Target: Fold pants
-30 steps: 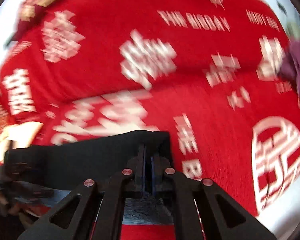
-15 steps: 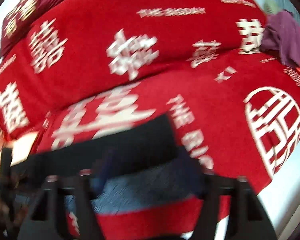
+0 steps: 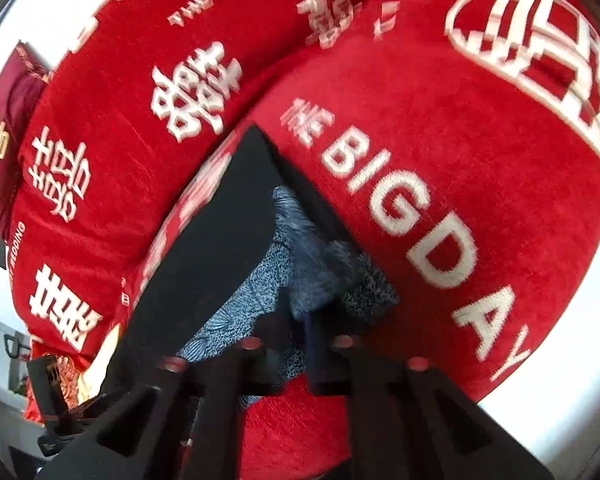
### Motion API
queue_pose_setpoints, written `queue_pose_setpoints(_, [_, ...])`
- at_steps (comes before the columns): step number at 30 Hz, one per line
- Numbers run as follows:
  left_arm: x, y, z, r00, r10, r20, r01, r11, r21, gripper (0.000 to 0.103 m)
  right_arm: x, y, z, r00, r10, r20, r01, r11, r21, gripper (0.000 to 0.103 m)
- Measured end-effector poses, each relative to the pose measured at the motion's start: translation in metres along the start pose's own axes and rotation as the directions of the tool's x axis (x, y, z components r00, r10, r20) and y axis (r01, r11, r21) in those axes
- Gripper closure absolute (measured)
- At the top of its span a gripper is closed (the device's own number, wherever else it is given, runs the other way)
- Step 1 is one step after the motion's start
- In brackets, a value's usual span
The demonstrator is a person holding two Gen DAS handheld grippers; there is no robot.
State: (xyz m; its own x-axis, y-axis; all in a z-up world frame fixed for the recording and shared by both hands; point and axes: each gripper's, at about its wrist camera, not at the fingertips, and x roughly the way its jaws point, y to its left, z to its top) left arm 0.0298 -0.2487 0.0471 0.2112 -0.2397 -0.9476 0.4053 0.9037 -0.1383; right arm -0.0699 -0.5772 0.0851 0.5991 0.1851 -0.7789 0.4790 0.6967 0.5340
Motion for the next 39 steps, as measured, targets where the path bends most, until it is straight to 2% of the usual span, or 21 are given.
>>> queue_pose_setpoints(2, [-0.01,0.004,0.001,0.999,-0.021,0.028,0.022,0.999,-0.03,0.003,-0.014,0.011,0.001,0.999,-0.033,0.029,0.034,0.998,-0.049,0.097])
queue_pose_setpoints(4, [-0.018,0.006,0.002,0.998,-0.007,0.062,0.01,0.999,-0.044,0.003,-0.02,0.009,0.0,0.995,-0.089,0.048,0.09,0.995,-0.032,0.097])
queue_pose_setpoints(6, [-0.007,0.008,0.003,0.999,0.024,0.024,-0.023,0.998,-0.052,0.003,-0.012,-0.007,-0.002,0.988,-0.154,-0.001,0.154,0.987,0.053,0.092])
queue_pose_setpoints(7, [0.001,0.008,0.003,0.999,0.033,-0.006,-0.034,0.998,-0.05,0.003,-0.006,-0.015,-0.002,0.99,-0.136,-0.046,0.14,0.986,0.087,0.09])
queue_pose_setpoints(8, [0.007,0.009,0.001,0.999,0.048,-0.025,-0.049,0.998,-0.043,0.003,-0.011,-0.012,-0.001,0.989,-0.142,-0.032,0.144,0.986,0.078,0.09])
queue_pose_setpoints(9, [0.004,0.007,-0.001,0.998,0.064,-0.001,-0.064,0.998,-0.029,0.003,-0.016,-0.007,0.0,0.986,-0.164,-0.017,0.165,0.985,0.053,0.089])
queue_pose_setpoints(11, [0.0,0.005,-0.003,0.996,0.084,0.006,-0.084,0.996,-0.023,0.003,-0.035,0.025,0.0,0.97,-0.232,0.074,0.237,0.969,-0.073,0.089])
queue_pose_setpoints(12, [-0.003,0.005,-0.002,0.996,0.091,0.015,-0.09,0.995,-0.029,0.003,-0.044,0.045,-0.002,0.961,-0.244,0.13,0.262,0.954,-0.147,0.083])
queue_pose_setpoints(14, [-0.011,0.007,-0.001,0.993,0.109,0.042,-0.107,0.993,-0.042,0.003,-0.049,0.086,-0.007,0.957,-0.216,0.195,0.267,0.918,-0.292,0.044])
queue_pose_setpoints(15, [-0.016,0.009,-0.002,0.991,0.119,0.056,-0.116,0.992,-0.047,0.003,-0.043,0.11,-0.012,0.972,-0.157,0.174,0.214,0.894,-0.394,0.014])
queue_pose_setpoints(16, [-0.02,0.012,-0.002,0.989,0.134,0.07,-0.131,0.99,-0.053,0.003,-0.035,0.132,-0.018,0.98,-0.134,0.149,0.191,0.849,-0.493,0.01])
queue_pose_setpoints(18, [-0.026,0.022,-0.004,0.983,0.163,0.081,-0.157,0.985,-0.073,0.003,-0.02,0.168,-0.033,0.964,-0.194,0.182,0.265,0.732,-0.627,0.01])
queue_pose_setpoints(19, [-0.027,0.03,-0.005,0.983,0.166,0.081,-0.159,0.984,-0.084,0.003,-0.016,0.18,-0.038,0.952,-0.216,0.215,0.305,0.701,-0.645,0.01])
queue_pose_setpoints(21, [-0.028,0.041,-0.008,0.981,0.177,0.076,-0.168,0.979,-0.112,0.003,-0.017,0.197,-0.043,0.969,-0.134,0.208,0.24,0.713,-0.659,0.01])
queue_pose_setpoints(23, [-0.026,0.053,-0.01,0.982,0.181,0.06,-0.171,0.975,-0.143,0.003,-0.01,0.207,-0.052,0.983,-0.09,0.162,0.179,0.696,-0.695,0.01])
queue_pose_setpoints(26, [-0.017,0.063,-0.012,0.984,0.175,0.036,-0.165,0.969,-0.181,0.003,0.023,0.211,-0.075,0.992,-0.127,0.026,0.102,0.635,-0.765,0.01])
queue_pose_setpoints(29, [-0.011,0.069,-0.017,0.987,0.158,0.027,-0.15,0.97,-0.192,0.003,0.053,0.199,-0.083,0.98,-0.184,-0.075,0.063,0.645,-0.762,0.01])
queue_pose_setpoints(31, [-0.008,0.072,-0.019,0.989,0.149,0.024,-0.142,0.971,-0.195,0.002,0.067,0.179,-0.082,0.953,-0.286,-0.102,0.114,0.648,-0.753,0.01])
queue_pose_setpoints(33, [-0.007,0.072,-0.02,0.988,0.155,0.024,-0.148,0.972,-0.185,0.001,0.059,0.162,-0.074,0.956,-0.276,-0.101,0.119,0.677,-0.726,0.009])
queue_pose_setpoints(36, [-0.006,0.069,-0.02,0.985,0.172,0.027,-0.164,0.97,-0.177,0.001,0.04,0.125,-0.047,0.939,-0.332,-0.088,0.204,0.746,-0.634,0.008])
queue_pose_setpoints(39, [-0.006,0.069,-0.02,0.984,0.174,0.024,-0.167,0.969,-0.179,0.001,0.014,0.103,-0.025,0.948,-0.31,-0.07,0.224,0.808,-0.544,0.008])
